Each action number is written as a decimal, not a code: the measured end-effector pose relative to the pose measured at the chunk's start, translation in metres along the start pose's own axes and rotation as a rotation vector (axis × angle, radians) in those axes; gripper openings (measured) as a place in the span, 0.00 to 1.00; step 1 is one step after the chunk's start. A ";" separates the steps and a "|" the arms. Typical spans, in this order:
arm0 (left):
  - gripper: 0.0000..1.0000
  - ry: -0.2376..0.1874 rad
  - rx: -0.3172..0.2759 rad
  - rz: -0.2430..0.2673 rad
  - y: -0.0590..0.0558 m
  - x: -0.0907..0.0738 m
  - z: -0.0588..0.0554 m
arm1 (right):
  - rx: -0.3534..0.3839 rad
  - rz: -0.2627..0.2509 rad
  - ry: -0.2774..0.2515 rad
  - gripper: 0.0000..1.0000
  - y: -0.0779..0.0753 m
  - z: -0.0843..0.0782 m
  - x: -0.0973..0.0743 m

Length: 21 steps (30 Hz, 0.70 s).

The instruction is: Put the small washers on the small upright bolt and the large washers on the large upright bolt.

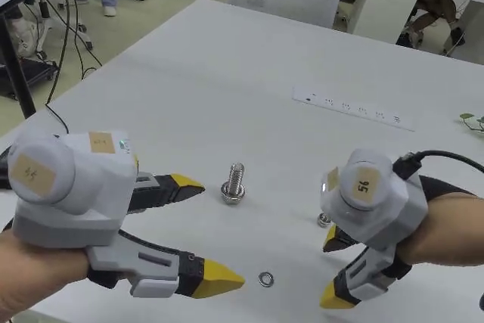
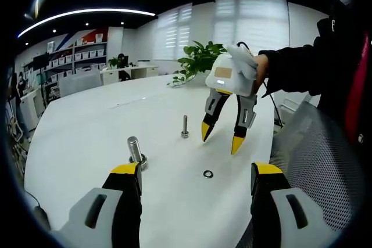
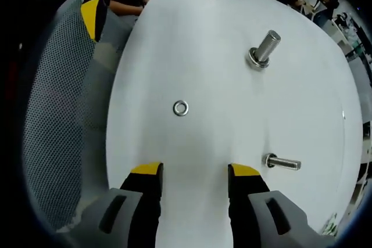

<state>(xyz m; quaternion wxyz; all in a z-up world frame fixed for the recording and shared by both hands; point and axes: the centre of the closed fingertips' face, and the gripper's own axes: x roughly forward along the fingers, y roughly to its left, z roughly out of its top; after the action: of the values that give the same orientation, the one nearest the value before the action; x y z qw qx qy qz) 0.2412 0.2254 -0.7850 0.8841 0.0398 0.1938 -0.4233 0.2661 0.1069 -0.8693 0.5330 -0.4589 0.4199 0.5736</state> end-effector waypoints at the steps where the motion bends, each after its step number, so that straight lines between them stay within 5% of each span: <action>1: 0.76 -0.001 0.000 0.001 0.000 0.000 0.000 | -0.004 0.000 0.000 0.46 0.001 0.002 0.001; 21: 0.76 -0.017 -0.007 0.029 0.002 -0.006 0.000 | -0.118 0.037 -0.022 0.40 0.013 0.050 0.016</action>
<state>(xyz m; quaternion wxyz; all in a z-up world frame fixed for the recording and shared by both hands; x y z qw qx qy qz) 0.2389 0.2314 -0.7830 0.8919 0.0359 0.1870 -0.4101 0.2490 0.1577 -0.8742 0.4991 -0.4753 0.3878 0.6120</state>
